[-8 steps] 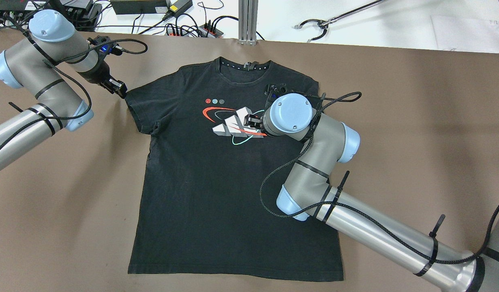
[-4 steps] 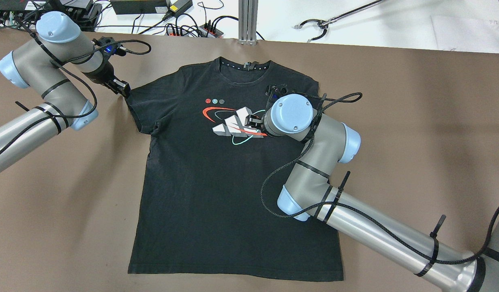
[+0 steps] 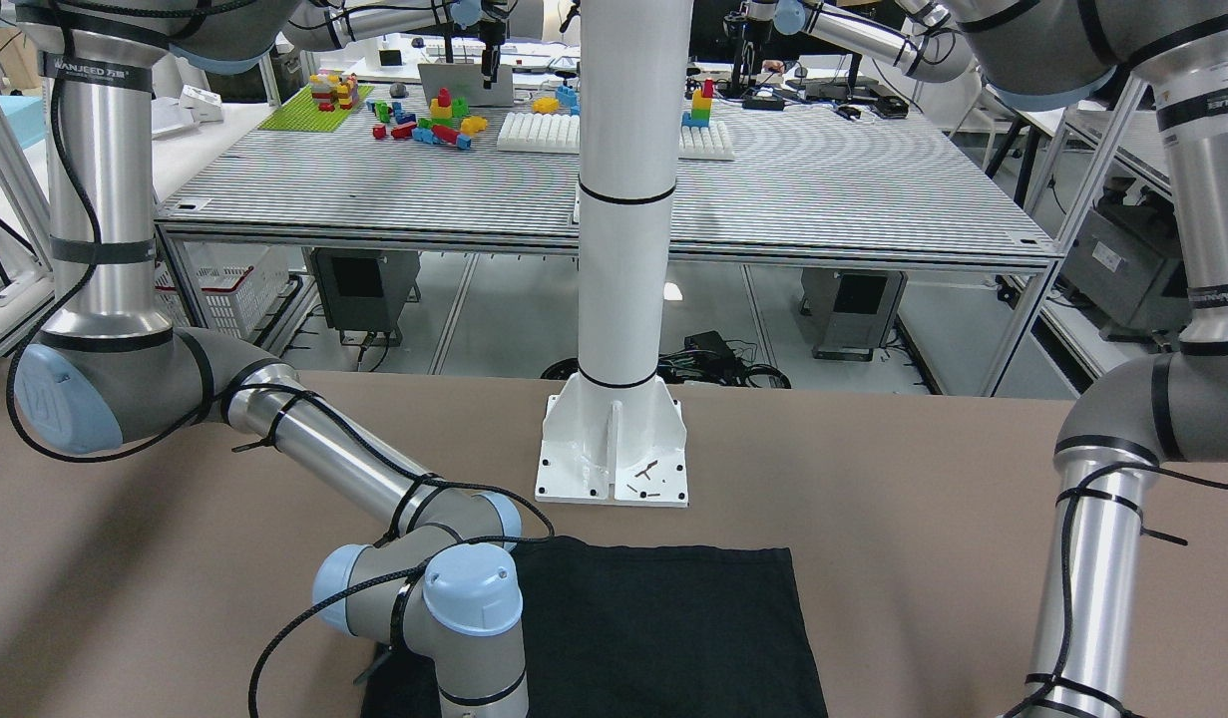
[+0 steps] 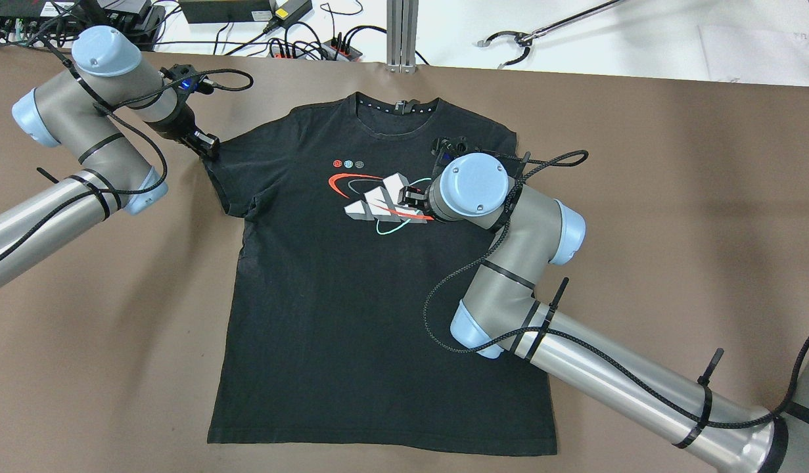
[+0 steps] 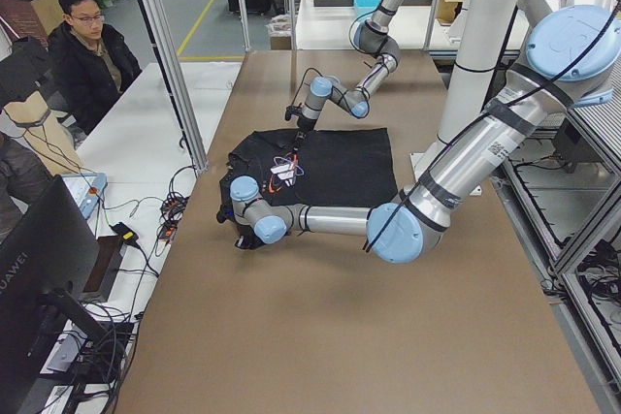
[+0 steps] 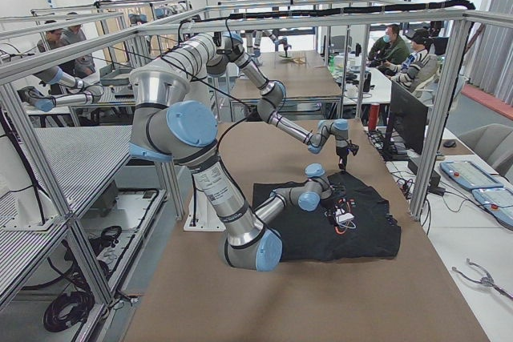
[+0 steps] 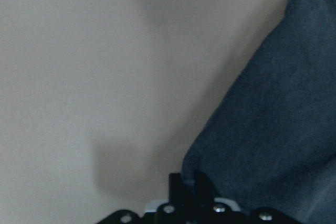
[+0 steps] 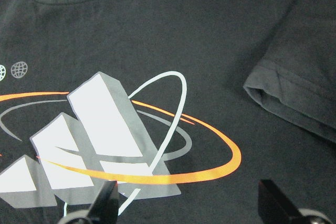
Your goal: Fold clothes
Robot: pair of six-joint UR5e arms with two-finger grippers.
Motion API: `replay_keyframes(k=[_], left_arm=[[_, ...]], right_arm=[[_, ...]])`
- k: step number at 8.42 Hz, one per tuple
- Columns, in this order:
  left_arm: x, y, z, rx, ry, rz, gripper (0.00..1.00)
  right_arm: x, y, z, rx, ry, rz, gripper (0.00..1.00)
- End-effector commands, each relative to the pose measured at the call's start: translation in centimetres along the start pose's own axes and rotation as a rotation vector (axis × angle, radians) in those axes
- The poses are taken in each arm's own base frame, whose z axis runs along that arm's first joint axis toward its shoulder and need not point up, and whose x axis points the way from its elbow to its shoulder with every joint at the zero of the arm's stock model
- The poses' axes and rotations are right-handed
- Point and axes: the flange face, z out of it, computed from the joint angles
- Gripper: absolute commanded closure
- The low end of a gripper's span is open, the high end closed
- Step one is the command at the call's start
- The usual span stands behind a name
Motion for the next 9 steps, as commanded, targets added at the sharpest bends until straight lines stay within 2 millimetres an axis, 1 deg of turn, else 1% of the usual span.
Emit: replay_keyframes(k=[1,2,3,4,5,6,7,8,9], left_arm=[[2.6,-1.0,-5.5,0.048,0.075,-0.014,1.0],[4.2,0.3,-7.6,0.067,0.094,-0.06,1.0],[6.2,1.2,-9.3,0.088,0.121,-0.109,1.0],[10.2,2.1,-9.4,0.093,0.157,-0.15,1.0],[13.8,2.4,-7.9,0.084,0.167,-0.197,1.0],[17.2,1.4,-7.1,0.106,0.153,-0.225,1.0],[18.3,-0.7,-6.5,0.114,0.135,-0.255,1.0],[19.2,-3.1,-5.5,0.1,0.12,-0.279,1.0],[19.5,-5.0,-5.1,0.133,0.079,-0.289,1.0]], right_arm=[[0.1,0.0,0.0,0.001,0.001,-0.001,0.06],[0.2,0.0,0.1,0.0,0.002,-0.009,0.06],[0.4,0.0,0.2,0.0,0.004,-0.013,0.06],[0.4,0.0,0.2,0.0,0.002,-0.015,0.06],[0.6,0.1,0.4,-0.001,0.005,-0.014,0.06],[0.7,0.1,0.4,-0.001,0.005,-0.014,0.06],[0.8,0.1,0.4,0.0,0.004,-0.01,0.06],[1.0,0.1,0.5,-0.001,0.005,-0.002,0.06],[1.0,0.1,0.5,-0.001,0.005,0.002,0.06]])
